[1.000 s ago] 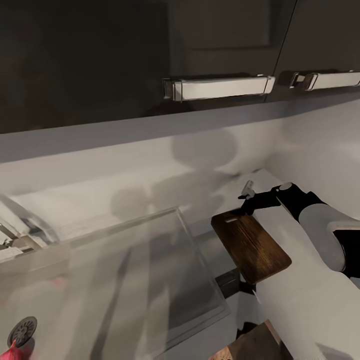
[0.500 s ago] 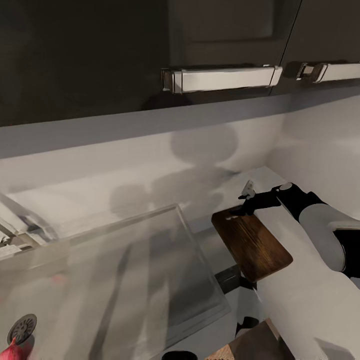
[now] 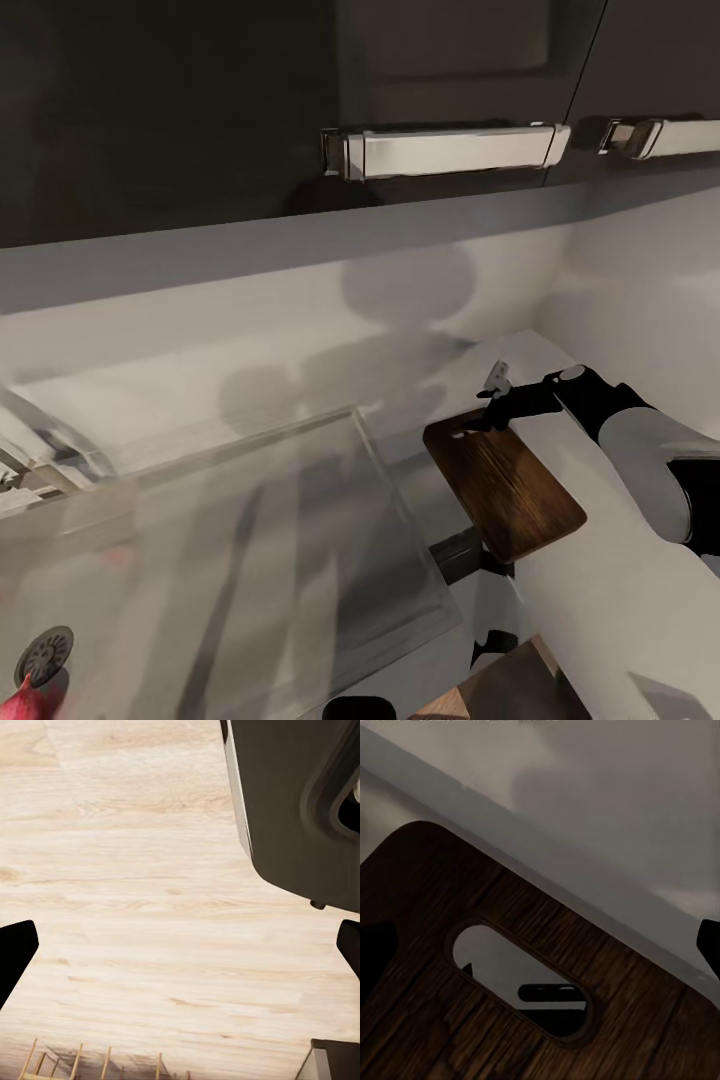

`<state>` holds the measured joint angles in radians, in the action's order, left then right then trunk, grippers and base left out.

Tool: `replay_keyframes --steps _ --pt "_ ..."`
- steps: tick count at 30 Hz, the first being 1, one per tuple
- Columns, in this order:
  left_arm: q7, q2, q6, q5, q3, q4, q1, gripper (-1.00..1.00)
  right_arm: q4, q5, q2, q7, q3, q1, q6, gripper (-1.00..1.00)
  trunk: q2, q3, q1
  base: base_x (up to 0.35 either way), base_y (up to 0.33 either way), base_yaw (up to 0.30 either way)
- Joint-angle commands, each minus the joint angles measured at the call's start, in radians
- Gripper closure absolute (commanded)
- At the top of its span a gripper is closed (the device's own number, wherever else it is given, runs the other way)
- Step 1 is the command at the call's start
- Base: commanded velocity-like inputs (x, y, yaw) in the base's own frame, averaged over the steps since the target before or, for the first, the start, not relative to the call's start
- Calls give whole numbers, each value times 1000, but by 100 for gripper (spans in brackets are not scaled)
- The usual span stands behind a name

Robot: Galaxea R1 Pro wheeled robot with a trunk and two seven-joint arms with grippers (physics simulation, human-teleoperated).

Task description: In the kitchen, take the Vidalia onion out of the sink, dice it on the chopping board with the paring knife, put the diced onion into the bowl on the countertop, then place both the paring knife and the chopping board into the sink.

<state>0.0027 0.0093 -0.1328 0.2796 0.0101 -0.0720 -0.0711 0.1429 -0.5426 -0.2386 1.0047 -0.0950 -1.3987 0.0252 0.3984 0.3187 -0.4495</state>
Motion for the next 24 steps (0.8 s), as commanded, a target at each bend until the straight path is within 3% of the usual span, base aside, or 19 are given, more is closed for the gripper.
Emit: replay_keyframes --steps 1,24 --pt "0 0 -5 3 1 -2 1 -100 1 3 -1 2 -8 -1 3 -100 2 1 -1 0 0 0" --pt "0 -1 -5 3 1 -2 0 -100 1 3 -1 2 -8 -1 2 -100 2 1 -1 1 -1 0"
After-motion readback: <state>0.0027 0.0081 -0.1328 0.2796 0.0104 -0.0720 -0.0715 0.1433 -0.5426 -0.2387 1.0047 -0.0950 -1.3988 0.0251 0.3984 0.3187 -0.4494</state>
